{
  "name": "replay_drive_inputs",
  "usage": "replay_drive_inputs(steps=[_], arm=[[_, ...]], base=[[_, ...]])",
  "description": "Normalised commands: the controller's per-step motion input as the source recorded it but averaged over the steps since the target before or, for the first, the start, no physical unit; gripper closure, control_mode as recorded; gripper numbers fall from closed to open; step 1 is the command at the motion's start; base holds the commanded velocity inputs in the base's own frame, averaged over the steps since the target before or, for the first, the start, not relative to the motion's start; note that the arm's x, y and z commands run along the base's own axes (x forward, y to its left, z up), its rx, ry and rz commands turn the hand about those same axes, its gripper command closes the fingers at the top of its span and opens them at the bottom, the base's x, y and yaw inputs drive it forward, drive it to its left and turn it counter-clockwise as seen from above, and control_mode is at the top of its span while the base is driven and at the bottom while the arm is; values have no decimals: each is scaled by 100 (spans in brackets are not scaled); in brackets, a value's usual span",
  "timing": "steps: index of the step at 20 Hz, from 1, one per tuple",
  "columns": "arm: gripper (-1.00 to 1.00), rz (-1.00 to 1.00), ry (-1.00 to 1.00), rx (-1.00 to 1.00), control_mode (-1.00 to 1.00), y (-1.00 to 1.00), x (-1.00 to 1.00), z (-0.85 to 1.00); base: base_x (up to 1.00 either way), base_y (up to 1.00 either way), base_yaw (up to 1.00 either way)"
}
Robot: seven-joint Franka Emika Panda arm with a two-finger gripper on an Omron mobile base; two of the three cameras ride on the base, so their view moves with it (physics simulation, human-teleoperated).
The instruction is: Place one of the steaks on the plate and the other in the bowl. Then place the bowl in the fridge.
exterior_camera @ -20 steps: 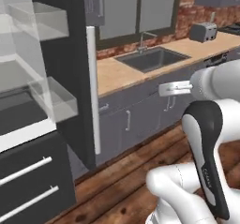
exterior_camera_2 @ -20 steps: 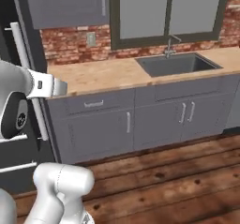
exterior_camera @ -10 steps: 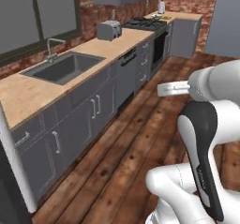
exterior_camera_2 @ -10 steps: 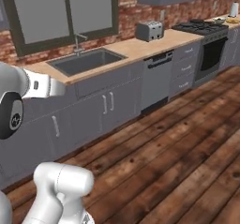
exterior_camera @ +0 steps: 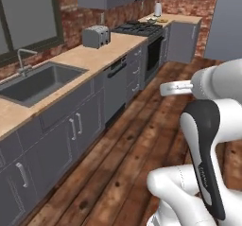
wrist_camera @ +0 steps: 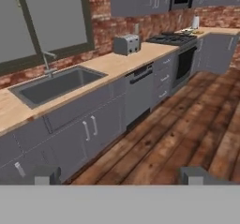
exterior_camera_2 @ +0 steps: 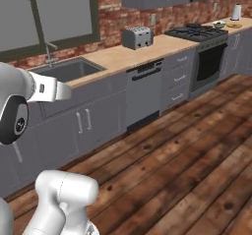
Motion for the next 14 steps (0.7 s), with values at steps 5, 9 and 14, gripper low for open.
replay_drive_inputs(steps=[5, 9, 14], arm=[[-100, 0, 0, 0, 100, 0, 0, 0], [-100, 0, 0, 0, 100, 0, 0, 0], [-100, 0, 0, 0, 100, 0, 0, 0]], base=[[100, -100, 4], [100, -100, 14], [100, -100, 11]])
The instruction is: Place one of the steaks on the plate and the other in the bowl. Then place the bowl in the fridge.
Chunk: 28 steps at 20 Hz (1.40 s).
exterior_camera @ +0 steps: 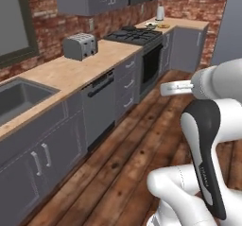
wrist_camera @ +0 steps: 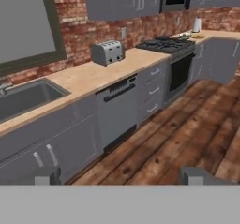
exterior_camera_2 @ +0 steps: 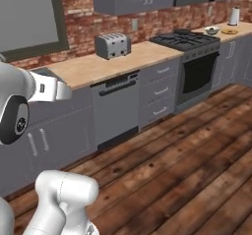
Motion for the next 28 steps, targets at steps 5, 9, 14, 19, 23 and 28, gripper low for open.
replay_drive_inputs(steps=[5, 9, 14, 19, 23, 28], arm=[[-100, 0, 0, 0, 100, 0, 0, 0], [-100, 0, 0, 0, 100, 0, 0, 0], [-100, 0, 0, 0, 100, 0, 0, 0], [-100, 0, 0, 0, 100, 0, 0, 0], [-100, 0, 0, 0, 100, 0, 0, 0], [-100, 0, 0, 0, 100, 0, 0, 0]], base=[[100, -100, 3], [100, -98, 21], [100, -88, 29], [100, -85, 38], [100, -80, 49], [100, -94, 42]])
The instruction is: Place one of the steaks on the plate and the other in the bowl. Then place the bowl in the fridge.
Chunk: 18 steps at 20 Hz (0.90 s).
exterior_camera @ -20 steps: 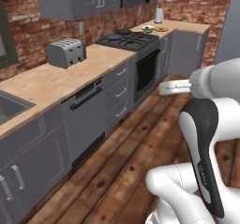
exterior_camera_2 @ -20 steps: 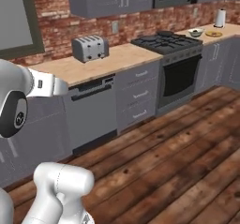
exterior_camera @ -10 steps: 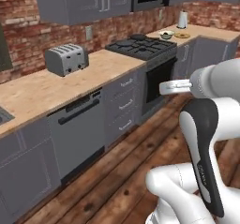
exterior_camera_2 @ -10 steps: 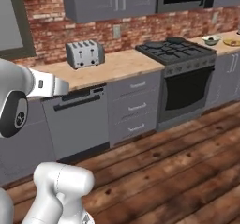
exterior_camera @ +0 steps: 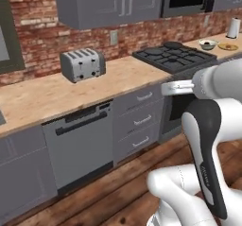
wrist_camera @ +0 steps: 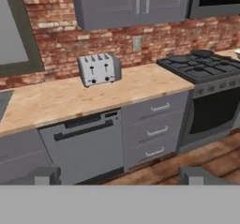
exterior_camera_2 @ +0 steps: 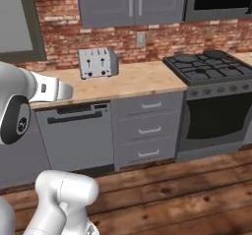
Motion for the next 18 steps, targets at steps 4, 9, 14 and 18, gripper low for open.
replay_drive_inputs(steps=[4, 9, 14, 18], arm=[[-100, 0, 0, 0, 100, 0, 0, 0], [-100, 0, 0, 0, 100, 0, 0, 0], [-100, 0, 0, 0, 100, 0, 0, 0], [-100, 0, 0, 0, 100, 0, 0, 0]], base=[[98, -100, 23], [71, -100, 14], [48, -100, 12], [29, -100, 10]])
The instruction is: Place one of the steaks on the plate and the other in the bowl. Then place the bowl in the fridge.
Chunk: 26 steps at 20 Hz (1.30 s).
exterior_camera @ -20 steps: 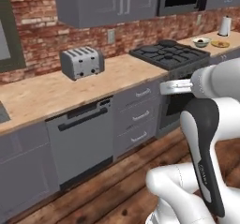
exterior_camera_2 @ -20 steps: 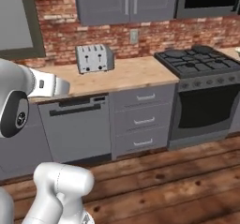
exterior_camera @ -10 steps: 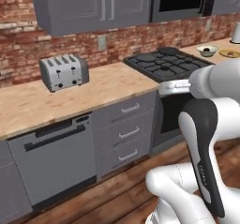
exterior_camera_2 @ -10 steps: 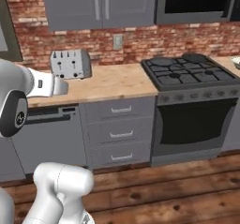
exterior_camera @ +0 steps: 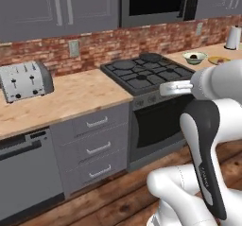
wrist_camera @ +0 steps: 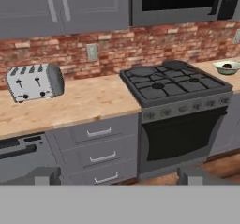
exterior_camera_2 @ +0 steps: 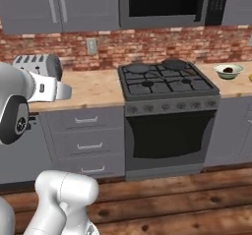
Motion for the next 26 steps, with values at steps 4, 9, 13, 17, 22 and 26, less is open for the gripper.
replay_drive_inputs(steps=[4, 9, 13, 17, 22, 26], arm=[[-100, 0, 0, 0, 100, 0, 0, 0], [-100, 0, 0, 0, 100, 0, 0, 0], [-100, 0, 0, 0, 100, 0, 0, 0], [-100, 0, 0, 0, 100, 0, 0, 0], [-100, 0, 0, 0, 100, 0, 0, 0], [-100, 0, 0, 0, 100, 0, 0, 0]], base=[[31, -100, 11], [32, -100, 13], [38, -100, 13], [42, -100, 15], [73, -100, 14], [100, -100, 20]])
